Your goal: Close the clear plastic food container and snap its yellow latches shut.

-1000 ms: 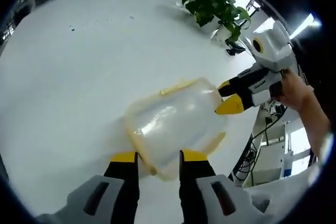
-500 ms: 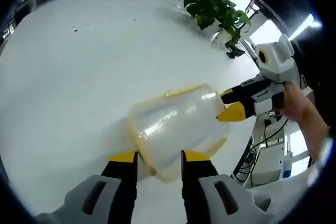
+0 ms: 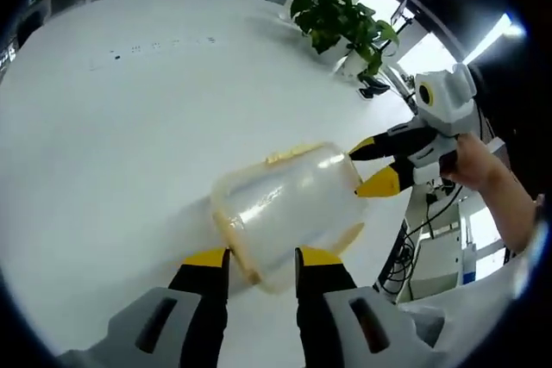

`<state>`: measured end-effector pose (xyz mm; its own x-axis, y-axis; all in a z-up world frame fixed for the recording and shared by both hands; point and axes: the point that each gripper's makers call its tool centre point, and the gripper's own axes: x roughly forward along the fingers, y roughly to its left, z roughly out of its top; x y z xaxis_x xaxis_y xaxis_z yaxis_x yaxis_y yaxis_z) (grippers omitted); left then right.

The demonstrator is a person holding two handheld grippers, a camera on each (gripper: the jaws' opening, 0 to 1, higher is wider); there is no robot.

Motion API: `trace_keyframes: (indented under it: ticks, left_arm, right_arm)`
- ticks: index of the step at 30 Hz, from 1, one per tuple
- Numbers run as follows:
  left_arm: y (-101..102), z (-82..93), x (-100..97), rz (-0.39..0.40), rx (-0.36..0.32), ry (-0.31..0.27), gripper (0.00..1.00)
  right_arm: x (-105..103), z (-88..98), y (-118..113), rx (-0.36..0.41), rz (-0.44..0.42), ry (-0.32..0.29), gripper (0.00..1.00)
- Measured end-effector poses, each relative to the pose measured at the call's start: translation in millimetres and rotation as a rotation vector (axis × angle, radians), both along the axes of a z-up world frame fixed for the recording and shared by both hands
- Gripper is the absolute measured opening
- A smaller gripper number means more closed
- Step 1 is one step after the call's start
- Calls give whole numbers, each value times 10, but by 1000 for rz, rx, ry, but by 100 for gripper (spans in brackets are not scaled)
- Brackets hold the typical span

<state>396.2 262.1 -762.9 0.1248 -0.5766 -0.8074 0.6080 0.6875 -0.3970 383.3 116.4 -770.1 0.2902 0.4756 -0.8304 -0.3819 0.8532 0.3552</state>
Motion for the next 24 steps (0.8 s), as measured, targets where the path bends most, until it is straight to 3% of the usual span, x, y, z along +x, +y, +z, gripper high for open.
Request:
trace_keyframes:
  ticks: [7, 10, 24]
  left_arm:
    - [5, 2, -55, -73, 26, -31, 29]
    - [22, 16, -9, -140, 61, -113, 30]
    - [-101, 163, 27, -277, 86, -211, 36]
  right_arm:
    - [21, 46, -34, -31, 40, -22, 45]
    - [-2, 55, -42, -51, 73, -25, 44]
    - [-20, 88, 17, -115, 230, -64, 43]
